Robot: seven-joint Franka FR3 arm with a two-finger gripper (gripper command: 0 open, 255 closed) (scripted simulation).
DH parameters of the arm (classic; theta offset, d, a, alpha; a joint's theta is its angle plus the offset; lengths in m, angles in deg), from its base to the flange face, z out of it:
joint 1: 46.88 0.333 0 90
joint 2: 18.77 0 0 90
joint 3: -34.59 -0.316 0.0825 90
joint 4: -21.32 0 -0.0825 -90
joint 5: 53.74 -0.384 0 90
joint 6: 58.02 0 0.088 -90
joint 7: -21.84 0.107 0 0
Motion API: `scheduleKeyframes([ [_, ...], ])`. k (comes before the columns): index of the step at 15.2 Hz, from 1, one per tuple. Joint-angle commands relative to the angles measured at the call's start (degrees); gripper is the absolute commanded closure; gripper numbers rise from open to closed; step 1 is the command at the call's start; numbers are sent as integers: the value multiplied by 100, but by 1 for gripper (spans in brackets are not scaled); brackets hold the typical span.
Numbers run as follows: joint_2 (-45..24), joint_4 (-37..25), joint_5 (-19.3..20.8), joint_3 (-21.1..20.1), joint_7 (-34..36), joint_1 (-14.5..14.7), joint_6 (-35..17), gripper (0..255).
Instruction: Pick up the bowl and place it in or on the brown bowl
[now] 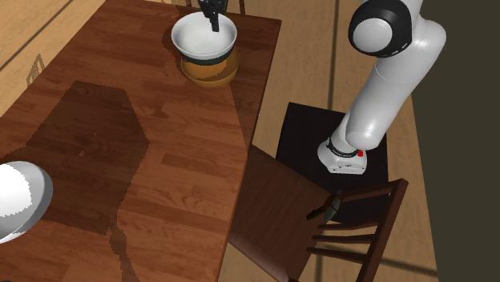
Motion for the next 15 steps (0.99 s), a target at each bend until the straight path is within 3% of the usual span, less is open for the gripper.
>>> scheduleKeyframes([
  [1, 110, 390, 26, -7, -54, 19, -283, 255],
  [9, 110, 390, 26, -8, -54, 19, -283, 255],
  [10, 112, 393, 26, -8, -54, 19, -284, 0],
  [15, 110, 390, 26, -8, -54, 19, -283, 0],
])
